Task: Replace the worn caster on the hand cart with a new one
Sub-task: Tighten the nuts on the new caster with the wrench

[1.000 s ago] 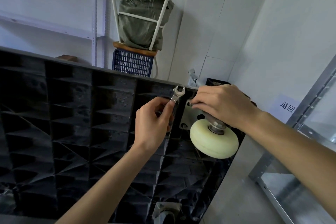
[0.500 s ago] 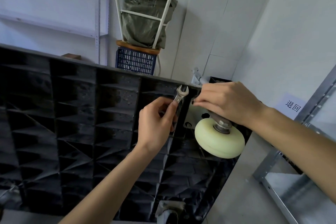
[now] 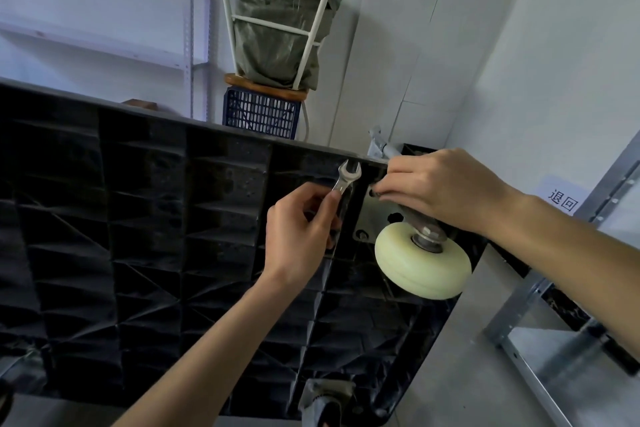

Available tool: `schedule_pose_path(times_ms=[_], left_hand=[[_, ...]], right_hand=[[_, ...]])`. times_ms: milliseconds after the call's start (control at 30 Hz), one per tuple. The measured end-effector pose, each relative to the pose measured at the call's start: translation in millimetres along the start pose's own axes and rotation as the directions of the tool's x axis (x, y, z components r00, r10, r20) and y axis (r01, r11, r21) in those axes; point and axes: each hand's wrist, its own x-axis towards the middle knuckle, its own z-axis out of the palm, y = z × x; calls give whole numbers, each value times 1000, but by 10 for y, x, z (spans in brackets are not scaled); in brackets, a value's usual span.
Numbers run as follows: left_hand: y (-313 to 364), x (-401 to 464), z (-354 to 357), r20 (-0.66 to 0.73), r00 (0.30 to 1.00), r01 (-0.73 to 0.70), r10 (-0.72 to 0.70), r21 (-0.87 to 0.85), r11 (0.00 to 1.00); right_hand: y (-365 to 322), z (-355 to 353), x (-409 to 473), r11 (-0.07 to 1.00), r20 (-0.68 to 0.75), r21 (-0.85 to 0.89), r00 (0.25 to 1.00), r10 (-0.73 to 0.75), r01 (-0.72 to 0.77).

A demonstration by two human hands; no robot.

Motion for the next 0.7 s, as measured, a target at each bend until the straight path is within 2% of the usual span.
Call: schedule_pose_path(times_ms=[133,267,500,700], left_hand=[[-11,-5,10,9,1000,-14,14,10,1000],[-28,-9,12,6,1000,-8,8,21,1000],[-17,-29,46,14,1000,-6,6,19,1000],[-24,-22,27,19,1000,-6,5,21,1000]], right_hand=[[5,34,-2,999,-36,6,998,47,-47],[1,4,14,999,3,-34,1000,-9,9],[-22,85,8,1000,-85,-6,996,27,-27],[16,36,13,999,-19,-23,999,-33,32]])
